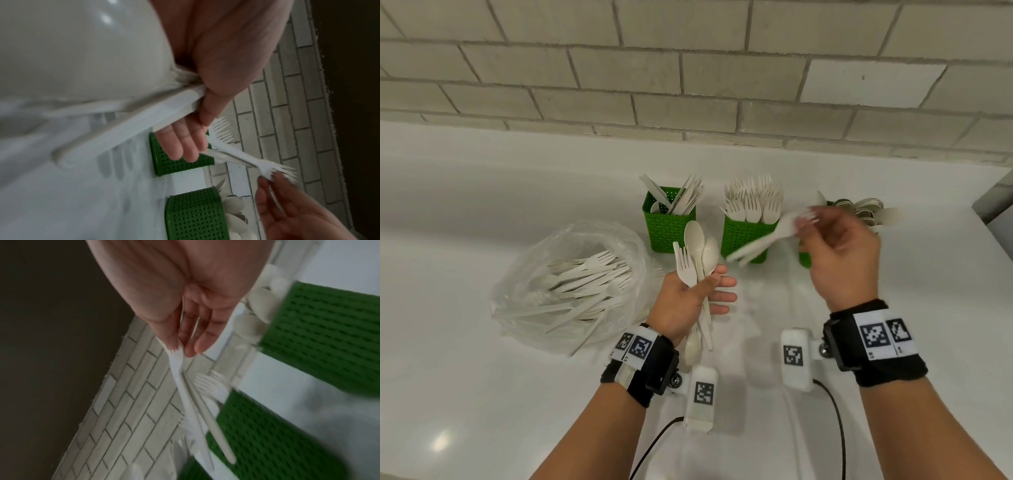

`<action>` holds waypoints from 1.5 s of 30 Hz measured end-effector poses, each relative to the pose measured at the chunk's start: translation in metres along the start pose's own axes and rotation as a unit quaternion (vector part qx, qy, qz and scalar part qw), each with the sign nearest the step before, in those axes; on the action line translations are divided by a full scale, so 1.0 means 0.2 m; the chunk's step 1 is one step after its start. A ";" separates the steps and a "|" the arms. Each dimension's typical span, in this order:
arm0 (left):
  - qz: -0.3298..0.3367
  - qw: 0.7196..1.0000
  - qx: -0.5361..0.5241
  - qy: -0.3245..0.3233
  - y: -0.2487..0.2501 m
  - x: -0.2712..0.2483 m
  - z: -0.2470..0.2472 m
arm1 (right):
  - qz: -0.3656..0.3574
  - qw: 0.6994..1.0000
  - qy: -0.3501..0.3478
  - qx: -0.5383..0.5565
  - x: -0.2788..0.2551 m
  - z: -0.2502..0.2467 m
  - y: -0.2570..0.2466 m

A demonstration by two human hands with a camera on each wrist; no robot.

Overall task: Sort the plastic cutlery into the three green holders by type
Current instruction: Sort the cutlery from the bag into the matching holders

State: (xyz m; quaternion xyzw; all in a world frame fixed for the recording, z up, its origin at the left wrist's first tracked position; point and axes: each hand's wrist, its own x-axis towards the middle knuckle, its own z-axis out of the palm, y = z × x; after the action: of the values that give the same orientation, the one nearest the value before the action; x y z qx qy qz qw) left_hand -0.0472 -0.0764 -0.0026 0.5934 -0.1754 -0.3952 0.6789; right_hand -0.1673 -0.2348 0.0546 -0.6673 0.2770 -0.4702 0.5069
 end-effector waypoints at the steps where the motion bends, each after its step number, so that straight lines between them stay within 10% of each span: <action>1: 0.003 1.000 0.000 0.002 0.01 0.00 0.00 | -0.043 0.999 0.008 -0.014 0.03 0.00 -0.04; 9: 0.017 1.000 -0.001 -0.017 0.05 0.00 0.01 | -0.280 0.940 -0.019 -0.196 0.18 0.08 -0.10; 18: 0.017 0.999 -0.005 -0.041 0.07 -0.03 0.03 | -0.251 0.854 -0.072 -0.449 0.18 0.17 0.07; 21: 0.017 0.998 -0.022 -0.055 0.09 -0.03 0.03 | -0.246 0.888 -0.081 -0.381 0.09 0.23 -0.05; 25: 0.013 0.996 -0.026 -0.084 0.11 -0.04 0.04 | 0.032 0.933 -0.300 -0.195 -0.01 0.26 -0.09; 27: 0.003 0.996 -0.019 -0.091 0.11 -0.05 0.04 | 0.096 0.950 -0.277 -0.104 -0.02 0.24 -0.05; 32: 0.018 0.994 0.061 -0.094 0.10 -0.05 0.02 | 0.164 0.971 -0.175 0.026 0.00 0.20 -0.03; 38: 0.006 0.990 0.017 -0.137 0.13 -0.08 0.03 | 0.233 0.879 -0.340 0.241 0.02 0.13 -0.09; 45: 0.003 0.985 0.090 -0.148 0.15 -0.10 0.02 | 0.162 0.945 -0.272 0.081 0.03 0.21 -0.09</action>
State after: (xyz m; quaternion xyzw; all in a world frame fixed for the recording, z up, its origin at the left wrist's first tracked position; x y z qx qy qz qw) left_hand -0.0525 -0.0655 0.0316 0.5870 -0.3103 -0.4592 0.5901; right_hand -0.1282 -0.2152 0.0717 -0.6729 0.1941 -0.2026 0.6845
